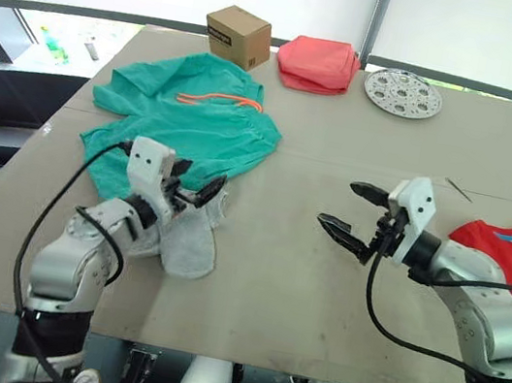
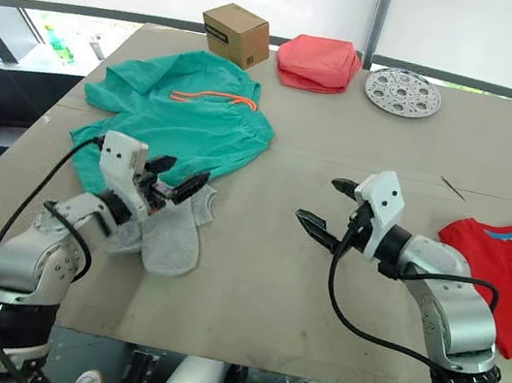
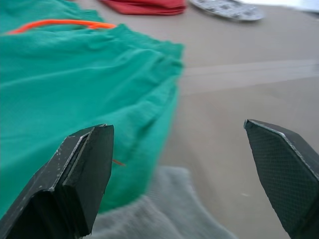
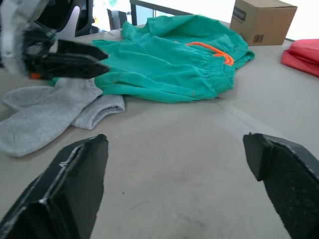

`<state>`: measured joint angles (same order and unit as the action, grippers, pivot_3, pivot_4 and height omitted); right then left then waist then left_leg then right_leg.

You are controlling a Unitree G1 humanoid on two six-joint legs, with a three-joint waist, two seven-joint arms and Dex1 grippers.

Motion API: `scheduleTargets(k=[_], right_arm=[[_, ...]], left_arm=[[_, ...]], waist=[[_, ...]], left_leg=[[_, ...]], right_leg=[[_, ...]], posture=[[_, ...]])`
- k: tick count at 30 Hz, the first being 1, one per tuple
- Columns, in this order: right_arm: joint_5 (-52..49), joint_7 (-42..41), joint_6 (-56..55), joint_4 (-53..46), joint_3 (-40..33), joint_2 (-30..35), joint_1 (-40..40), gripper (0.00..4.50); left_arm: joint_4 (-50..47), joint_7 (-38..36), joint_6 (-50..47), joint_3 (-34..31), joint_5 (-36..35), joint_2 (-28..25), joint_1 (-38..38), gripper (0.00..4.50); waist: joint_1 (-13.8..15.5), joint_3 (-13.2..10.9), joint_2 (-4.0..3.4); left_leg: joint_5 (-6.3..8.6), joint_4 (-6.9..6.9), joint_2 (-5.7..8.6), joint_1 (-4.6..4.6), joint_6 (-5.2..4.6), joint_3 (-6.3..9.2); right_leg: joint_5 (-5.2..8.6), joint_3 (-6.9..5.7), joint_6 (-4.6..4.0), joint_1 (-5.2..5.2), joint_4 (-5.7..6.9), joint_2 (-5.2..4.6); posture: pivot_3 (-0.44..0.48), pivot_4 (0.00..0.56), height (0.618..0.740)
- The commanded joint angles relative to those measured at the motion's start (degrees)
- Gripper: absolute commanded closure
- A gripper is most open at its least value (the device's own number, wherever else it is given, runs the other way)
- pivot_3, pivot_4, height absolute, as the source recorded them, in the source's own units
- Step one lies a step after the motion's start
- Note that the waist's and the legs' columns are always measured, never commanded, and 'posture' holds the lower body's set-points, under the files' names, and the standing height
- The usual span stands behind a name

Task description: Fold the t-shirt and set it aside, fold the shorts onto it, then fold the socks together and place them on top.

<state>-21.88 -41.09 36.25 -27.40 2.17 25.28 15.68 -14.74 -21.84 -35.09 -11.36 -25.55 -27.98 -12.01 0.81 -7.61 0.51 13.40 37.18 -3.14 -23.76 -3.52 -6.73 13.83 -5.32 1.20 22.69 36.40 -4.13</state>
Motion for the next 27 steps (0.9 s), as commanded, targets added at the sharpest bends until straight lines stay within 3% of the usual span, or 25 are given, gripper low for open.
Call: scheduleTargets(k=[1,6,10,16,19,27], right_arm=[[0.6,0.9,-2.5,-2.0,1.2,0.0,1.0,0.02],[3.5,3.9,-4.7,0.3,4.3,-2.2,3.1,0.02],[6.2,6.7,-5.5,0.4,6.0,-3.0,2.9,0.02],[8.2,9.7,-5.5,-0.4,6.8,-3.6,2.1,0.02],[7.6,11.6,-4.4,-1.9,6.2,-5.0,1.7,0.02],[7.6,12.3,-5.0,-5.3,4.6,-3.5,-1.5,0.0]], left_arm=[[0.4,1.5,-3.1,3.4,2.8,-1.0,-4.8,0.0],[12.7,0.4,-2.6,10.0,8.8,-0.3,-18.0,0.0],[29.4,-1.4,2.4,17.9,16.2,2.1,-27.8,0.0],[59.0,-1.9,13.7,21.6,23.7,7.5,-42.9,0.0],[69.1,-3.2,17.9,21.7,25.8,8.5,-47.6,0.0],[80.8,-4.1,26.2,19.6,28.3,8.3,-51.9,3.64]], waist=[[-0.1,0.0,0.02],[-0.1,0.0,0.05],[0.0,0.0,0.08],[-0.1,-0.2,0.37],[-0.4,-0.2,0.39],[-0.4,-0.2,0.42]], left_leg=[[-0.07,-0.01,-0.01,0.0,0.13,0.0],[-0.09,-0.04,-0.03,0.02,0.18,0.05],[-0.1,-0.01,0.02,0.04,0.17,-0.07],[-0.1,0.02,0.01,-0.06,0.17,-0.1],[-0.1,0.0,0.0,-0.05,0.17,-0.16],[-0.09,0.01,-0.01,-0.07,0.16,-0.21]], right_leg=[[0.0,-0.01,0.01,0.01,0.0,0.01],[0.0,-0.1,0.02,0.04,0.13,0.11],[0.0,-0.2,0.04,0.04,0.14,0.1],[0.0,-0.23,0.05,0.12,0.14,0.13],[0.01,-0.19,0.07,0.16,0.15,0.13],[0.05,-0.14,0.14,0.3,0.34,0.11]], posture=[[0.0,0.15,0.74],[0.0,0.15,0.74],[0.0,0.15,0.74],[0.0,0.15,0.74],[0.0,0.15,0.74],[0.0,0.15,0.74]])
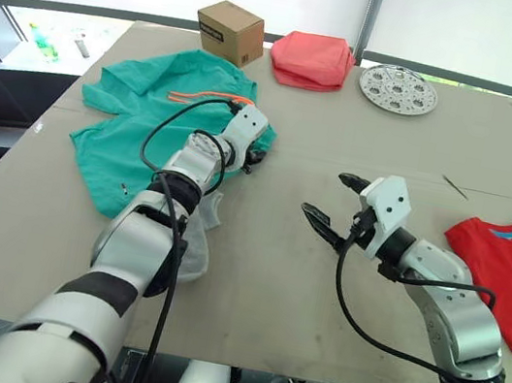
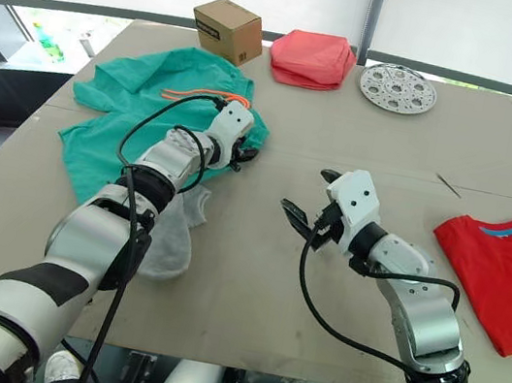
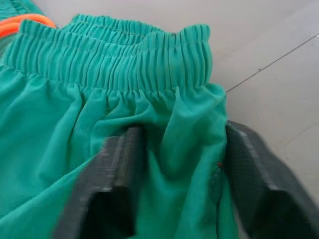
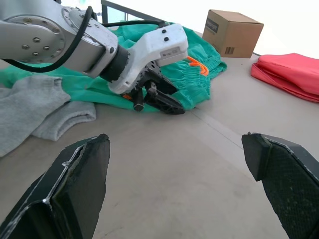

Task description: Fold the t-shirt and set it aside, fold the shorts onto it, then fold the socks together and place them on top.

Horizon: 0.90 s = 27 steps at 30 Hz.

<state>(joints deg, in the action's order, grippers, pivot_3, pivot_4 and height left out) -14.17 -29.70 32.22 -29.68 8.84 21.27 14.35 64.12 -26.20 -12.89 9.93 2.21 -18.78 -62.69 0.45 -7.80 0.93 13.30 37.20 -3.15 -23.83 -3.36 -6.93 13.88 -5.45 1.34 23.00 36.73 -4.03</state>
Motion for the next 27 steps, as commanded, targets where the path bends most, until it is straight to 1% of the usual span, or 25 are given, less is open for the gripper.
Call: scheduleTargets(k=[1,2,4,6,9,12,15,17,19,21,22,24,27], right_arm=[[-0.1,1.2,-0.8,-3.4,-2.3,0.6,-0.4,0.0],[-0.1,1.6,-0.7,-3.7,-2.6,0.6,-0.5,0.0],[-0.2,2.2,-0.3,-4.3,-3.1,0.6,-0.7,0.0],[-0.1,2.8,0.1,-4.8,-3.6,0.9,-0.9,0.0],[-0.3,3.3,0.5,-5.5,-4.8,1.5,-1.6,0.0],[-0.7,3.9,1.1,-6.6,-6.8,2.0,-2.3,0.0],[-1.3,4.5,2.1,-7.9,-9.2,2.8,-3.1,0.0],[-1.8,4.6,3.2,-9.3,-10.5,3.6,-4.0,0.0],[-3.0,4.4,5.2,-11.9,-12.3,4.9,-5.9,0.0],[-3.9,3.7,7.5,-14.7,-13.9,6.7,-8.7,0.0],[-4.2,3.8,8.4,-15.8,-14.2,7.3,-9.6,0.0],[-2.7,2.9,10.3,-17.7,-14.2,11.5,-12.8,0.0],[-0.1,1.8,10.1,-16.9,-11.4,16.4,-14.1,0.0]], left_arm=[[2.6,0.4,6.0,-2.5,0.4,-1.1,-1.8,4.18],[3.3,0.7,7.6,-3.1,0.4,-1.3,-2.4,4.45],[5.0,1.2,11.9,-3.9,0.9,-1.8,-4.3,4.45],[6.7,1.4,15.6,-4.5,1.5,-2.1,-7.0,4.45],[8.3,-0.2,21.0,-4.2,2.6,-1.0,-10.5,4.45],[8.6,-4.6,24.8,-4.1,2.5,2.7,-12.4,4.45],[7.3,-14.1,27.2,-4.4,0.5,7.8,-12.2,4.45],[6.0,-20.4,28.0,-4.1,-0.1,10.1,-11.1,4.45],[2.8,-28.7,28.1,-3.5,-1.4,12.5,-8.5,4.45],[-2.1,-36.5,26.1,-1.6,-2.3,14.3,-4.6,4.45],[-4.4,-38.8,25.0,-0.9,-2.5,14.5,-3.0,4.45],[-12.4,-41.4,21.1,1.2,-3.0,15.4,2.9,4.45],[-20.7,-41.4,16.9,2.8,-2.7,14.6,8.6,4.45]], waist=[[-0.1,0.0,0.01],[-0.1,0.0,0.02],[0.0,0.0,0.07],[0.1,-0.2,0.29],[0.5,-0.2,0.37],[0.7,-0.2,0.38],[0.7,-0.2,0.39],[0.6,-0.2,0.39],[0.1,-0.2,0.37],[-0.3,-0.2,0.32],[-0.6,-0.2,0.31],[-1.0,-0.1,0.23],[-1.3,-0.1,0.2]], left_leg=[[0.0,0.0,0.0,0.0,-0.01,-0.02],[0.01,0.01,0.0,0.0,-0.01,-0.02],[0.01,0.01,-0.01,0.0,-0.02,-0.01],[0.01,0.01,-0.01,-0.02,-0.02,0.0],[0.01,0.02,0.01,-0.1,-0.02,0.04],[0.01,0.03,0.05,-0.14,-0.02,0.01],[0.01,0.07,0.08,-0.15,-0.03,-0.01],[0.01,0.08,0.08,-0.15,-0.03,-0.02],[0.01,0.09,0.07,-0.15,-0.03,-0.02],[0.01,0.06,0.03,-0.08,-0.03,-0.09],[0.01,0.01,0.01,-0.06,-0.02,-0.07],[0.01,0.0,-0.04,-0.01,-0.02,-0.06],[0.14,0.0,-0.07,0.02,-0.24,-0.02]], right_leg=[[0.0,0.02,0.0,0.01,0.0,-0.01],[0.0,0.03,0.0,0.01,0.0,-0.01],[0.0,0.02,0.0,0.02,0.0,-0.02],[-0.01,0.01,-0.01,0.03,0.01,-0.02],[-0.01,-0.06,-0.01,0.05,0.0,-0.04],[-0.01,-0.05,-0.01,0.04,-0.02,-0.07],[0.0,-0.07,0.0,0.03,-0.03,-0.08],[0.0,-0.07,0.0,0.03,-0.03,-0.06],[0.0,-0.03,-0.01,0.03,-0.03,-0.04],[0.0,0.06,-0.01,0.06,0.0,0.01],[0.0,0.06,-0.01,0.06,0.02,0.01],[0.0,0.09,-0.02,0.07,0.05,0.08],[0.0,0.15,-0.02,0.07,0.08,0.08]], posture=[[0.0,0.15,0.74],[0.0,0.15,0.74],[0.0,0.15,0.74],[0.0,0.15,0.74],[0.0,0.15,0.74],[0.0,0.15,0.74],[0.0,0.15,0.74],[0.0,0.15,0.74],[0.0,0.15,0.74],[0.0,0.15,0.74],[0.0,0.15,0.74],[0.0,0.15,0.74],[0.0,0.15,0.74]])
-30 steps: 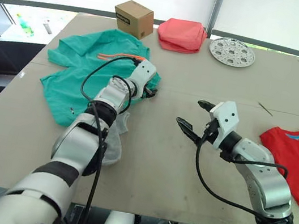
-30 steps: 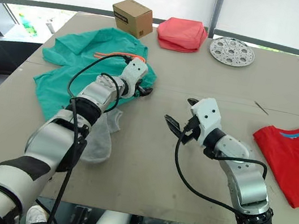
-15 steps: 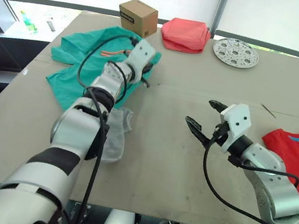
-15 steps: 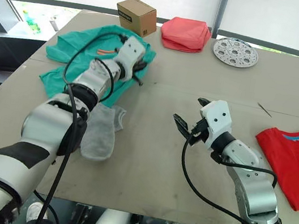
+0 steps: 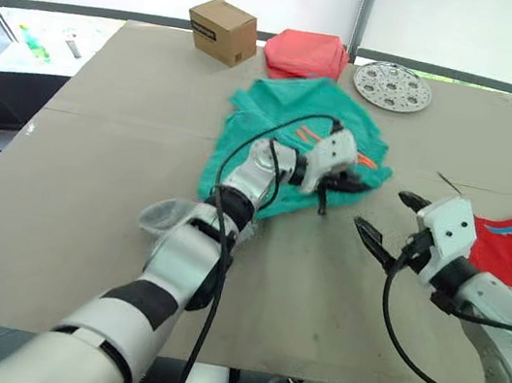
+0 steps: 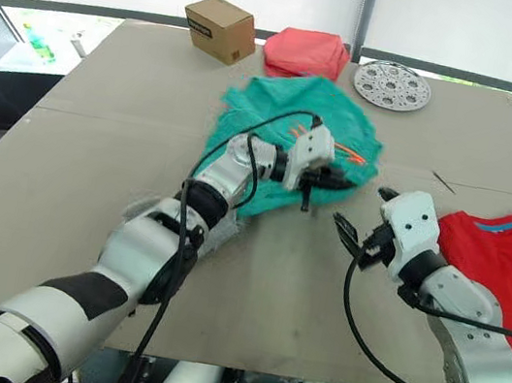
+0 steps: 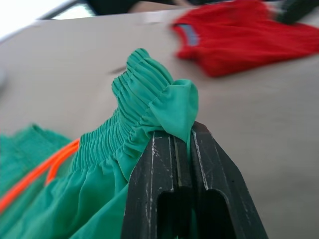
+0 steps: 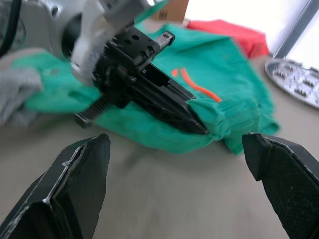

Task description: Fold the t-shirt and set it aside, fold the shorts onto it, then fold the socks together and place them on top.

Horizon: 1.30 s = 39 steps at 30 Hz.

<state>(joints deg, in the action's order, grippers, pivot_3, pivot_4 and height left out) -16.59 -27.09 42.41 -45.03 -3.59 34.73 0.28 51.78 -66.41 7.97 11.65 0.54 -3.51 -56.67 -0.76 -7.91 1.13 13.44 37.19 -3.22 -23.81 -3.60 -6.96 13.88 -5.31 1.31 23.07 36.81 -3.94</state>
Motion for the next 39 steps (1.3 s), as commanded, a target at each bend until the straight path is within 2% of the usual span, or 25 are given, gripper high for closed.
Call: scheduleTargets(k=[1,3,4,6,7,8,14,18,24,26,30,33,39], right_arm=[[4.6,-0.2,-1.0,0.1,2.7,4.3,0.7,0.0],[7.4,0.2,-2.3,2.4,5.1,5.9,1.9,0.0],[7.6,-0.5,-2.7,2.8,5.9,6.4,2.5,0.0],[8.9,-1.2,-3.2,4.1,7.4,7.4,3.9,0.0],[9.7,-2.2,-3.8,4.6,8.4,8.4,4.5,0.0],[10.2,-3.0,-4.4,5.0,9.2,9.1,4.9,0.0],[13.7,-5.1,-7.8,9.4,12.4,10.7,9.2,0.0],[15.3,-8.0,-10.2,11.8,15.4,11.5,10.5,0.0],[14.6,-9.0,-9.7,15.4,16.3,7.7,12.1,0.0],[15.5,-9.3,-10.2,16.9,17.0,7.1,12.6,0.0],[15.8,-9.5,-10.7,19.3,17.6,5.4,13.6,0.0],[15.9,-10.2,-11.1,20.2,17.5,4.8,14.0,0.0],[16.3,-11.2,-12.3,22.0,17.4,4.4,14.3,0.0]], left_arm=[[-11.3,-1.9,-7.0,0.5,-2.4,-1.3,3.9,4.45],[-16.9,-2.6,-12.4,-0.4,-4.4,-2.6,5.7,4.45],[-20.0,-2.6,-15.1,-0.8,-5.4,-3.5,6.6,3.89],[-27.3,-1.7,-21.6,-2.6,-8.3,-5.5,8.5,3.25],[-32.0,-1.3,-26.3,-3.7,-10.4,-6.8,9.7,2.58],[-35.8,-1.0,-30.2,-4.3,-12.1,-8.0,10.7,2.35],[-55.8,2.7,-47.9,-9.3,-21.2,-16.1,19.0,2.35],[-63.3,6.7,-49.5,-11.5,-22.1,-21.1,27.5,2.35],[-72.4,9.0,-51.2,-18.1,-27.6,-26.3,42.6,2.35],[-73.9,8.6,-52.1,-19.6,-29.3,-28.5,48.4,2.35],[-69.4,9.5,-47.1,-17.6,-25.1,-32.4,56.0,2.35],[-60.9,15.2,-42.4,-20.1,-20.6,-33.1,55.9,2.35],[-50.0,18.0,-35.2,-25.5,-19.6,-36.6,54.1,2.35]], waist=[[-0.2,0.0,0.03],[-0.1,0.0,0.03],[0.0,0.0,0.04],[0.0,0.0,0.03],[0.1,0.0,0.03],[0.2,0.0,0.03],[0.1,0.0,0.02],[0.1,0.0,0.02],[0.2,0.0,0.04],[0.2,0.0,0.03],[0.4,0.0,0.02],[0.9,0.0,-0.03],[0.4,0.4,-0.21]], left_leg=[[0.01,0.01,-0.01,0.03,-0.02,-0.01],[0.02,0.04,0.0,0.0,-0.04,-0.01],[0.02,0.08,0.01,-0.02,-0.05,0.03],[0.02,0.13,0.04,-0.02,-0.06,0.05],[0.01,0.14,0.04,-0.02,-0.05,0.04],[0.01,0.14,0.05,-0.02,-0.05,0.08],[-0.15,0.11,0.04,-0.01,0.24,0.12],[-0.16,0.11,0.03,0.09,0.25,0.09],[-0.15,0.13,0.05,0.09,0.25,0.08],[-0.14,0.13,0.04,0.09,0.26,0.1],[-0.13,0.1,0.03,0.11,0.26,0.11],[-0.11,0.1,0.05,0.11,0.26,0.17],[0.02,0.07,0.03,0.17,0.03,0.16]], right_leg=[[0.0,0.05,0.0,0.0,0.0,-0.01],[0.0,0.08,0.01,0.05,0.0,0.01],[0.01,0.06,0.03,0.06,0.0,-0.01],[0.08,0.11,0.15,0.05,0.0,-0.03],[0.05,0.29,0.11,0.04,0.0,-0.05],[-0.01,0.33,0.0,0.02,0.0,-0.04],[0.01,0.37,0.04,0.01,0.01,0.02],[0.09,0.43,0.17,-0.04,0.01,0.01],[0.01,0.44,0.03,-0.07,0.0,-0.16],[0.02,0.42,0.01,-0.07,-0.01,-0.23],[0.11,0.4,-0.17,-0.06,-0.02,-0.32],[0.14,0.27,-0.22,-0.04,-0.03,-0.43],[0.11,0.24,-0.26,-0.04,-0.04,-0.54]], posture=[[0.0,0.15,0.74],[0.0,0.15,0.74],[0.0,0.15,0.74],[0.0,0.15,0.74],[0.0,0.15,0.74],[0.0,0.15,0.74],[0.0,0.15,0.74],[0.0,0.15,0.74],[0.0,0.15,0.74],[0.0,0.15,0.74],[0.0,0.15,0.74],[0.0,0.15,0.74],[0.0,0.15,0.74]])
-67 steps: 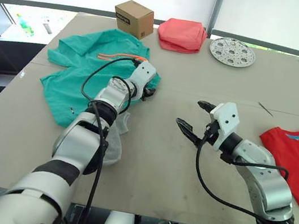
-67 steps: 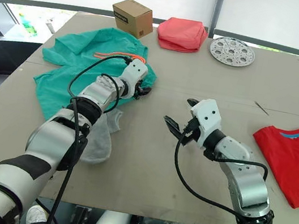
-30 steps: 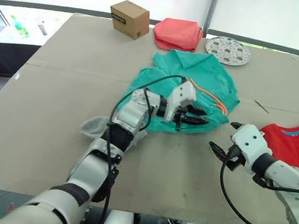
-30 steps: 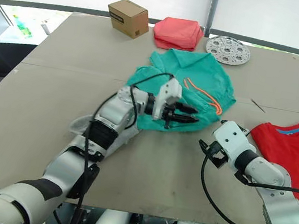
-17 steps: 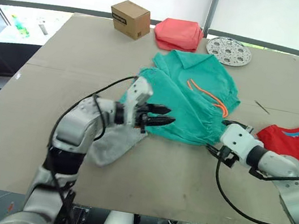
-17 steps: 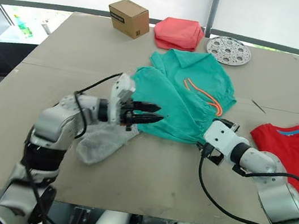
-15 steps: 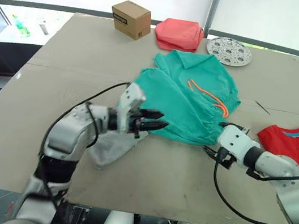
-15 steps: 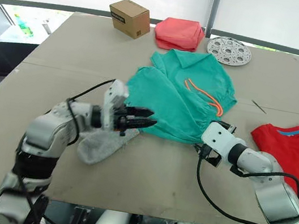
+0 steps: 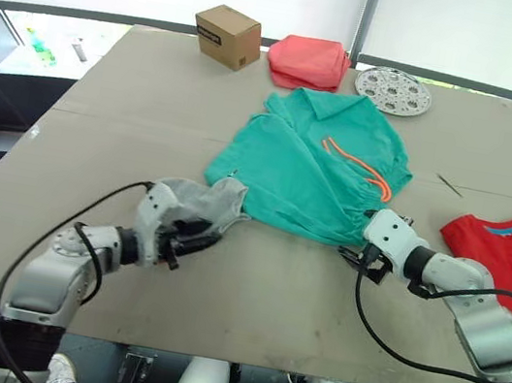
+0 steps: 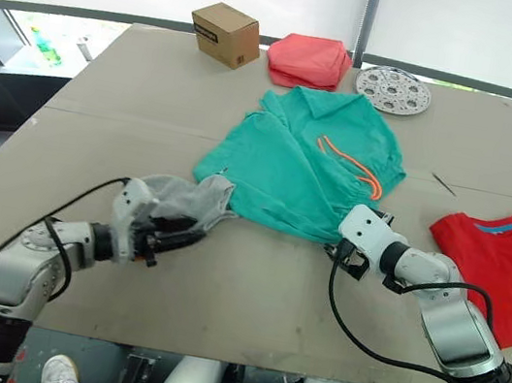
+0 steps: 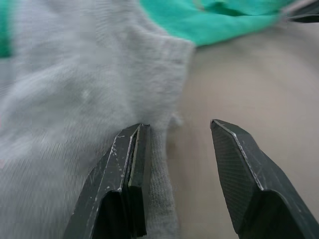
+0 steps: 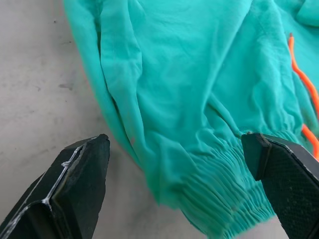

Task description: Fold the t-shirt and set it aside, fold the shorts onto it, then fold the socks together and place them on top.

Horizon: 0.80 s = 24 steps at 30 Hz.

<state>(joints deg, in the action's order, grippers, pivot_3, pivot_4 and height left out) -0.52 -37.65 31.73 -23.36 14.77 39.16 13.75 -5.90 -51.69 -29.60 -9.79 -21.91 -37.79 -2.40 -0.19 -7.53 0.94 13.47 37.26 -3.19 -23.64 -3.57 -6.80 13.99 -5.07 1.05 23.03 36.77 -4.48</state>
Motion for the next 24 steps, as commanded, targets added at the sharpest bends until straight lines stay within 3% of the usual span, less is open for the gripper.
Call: scheduleTargets(k=[1,5,9,14,16,19,24], right_arm=[[0.3,-0.9,-1.8,0.7,-0.9,0.1,1.1,0.0],[1.2,-1.8,-3.2,2.5,-0.9,0.6,1.8,0.0],[1.4,-2.4,-4.0,3.2,-1.0,0.3,2.0,0.0],[1.4,-2.7,-3.9,3.9,-0.9,-0.6,2.8,0.0],[1.5,-2.7,-4.0,4.1,-0.9,-0.7,2.9,0.0],[1.6,-2.7,-3.8,4.0,-0.9,-1.1,3.0,0.0],[1.7,-2.4,-3.2,3.5,-1.1,-1.7,2.8,0.0]], left_arm=[[9.3,3.6,3.1,-5.1,2.7,-2.9,-0.7,2.35],[14.2,5.9,4.5,-7.5,2.3,-4.0,-3.1,2.35],[10.7,3.2,3.5,-8.8,-2.2,-3.3,-2.4,2.35],[-5.2,-1.4,-16.5,-13.2,-25.5,-3.8,-1.5,2.35],[-9.2,0.2,-21.9,-12.7,-30.2,-4.0,-1.9,2.35],[-13.4,6.2,-23.2,-8.4,-29.7,-0.3,-3.2,2.35],[-10.5,15.4,-16.0,0.5,-17.5,6.6,-2.7,2.35]], waist=[[-0.4,0.0,-0.03],[-0.6,0.0,-0.07],[-0.5,0.0,-0.06],[-0.5,-0.1,0.11],[-0.4,-0.1,0.09],[-0.4,-0.1,0.05],[-0.3,-0.1,0.07]], left_leg=[[0.0,-0.03,-0.01,0.0,0.0,0.0],[-0.01,-0.09,-0.02,-0.02,0.01,0.01],[-0.13,-0.1,-0.01,-0.07,0.22,-0.01],[-0.14,-0.09,-0.03,-0.16,0.25,0.04],[-0.15,-0.06,0.0,-0.17,0.26,0.08],[-0.15,-0.05,0.06,-0.11,0.26,0.08],[-0.16,-0.06,0.09,-0.08,0.25,0.05]], right_leg=[[0.0,-0.02,0.0,0.01,0.0,0.0],[-0.01,-0.07,-0.01,0.05,0.01,-0.01],[-0.01,-0.11,-0.01,0.08,0.01,-0.02],[-0.01,-0.15,0.0,0.11,0.01,-0.07],[-0.01,-0.19,0.01,0.09,0.0,-0.12],[-0.01,-0.19,0.02,0.01,0.0,-0.12],[-0.12,-0.15,0.19,-0.09,0.0,-0.01]], posture=[[0.0,0.15,0.74],[0.0,0.15,0.74],[0.0,0.15,0.74],[0.0,0.15,0.74],[0.0,0.15,0.74],[0.0,0.15,0.74],[0.0,0.15,0.74]])
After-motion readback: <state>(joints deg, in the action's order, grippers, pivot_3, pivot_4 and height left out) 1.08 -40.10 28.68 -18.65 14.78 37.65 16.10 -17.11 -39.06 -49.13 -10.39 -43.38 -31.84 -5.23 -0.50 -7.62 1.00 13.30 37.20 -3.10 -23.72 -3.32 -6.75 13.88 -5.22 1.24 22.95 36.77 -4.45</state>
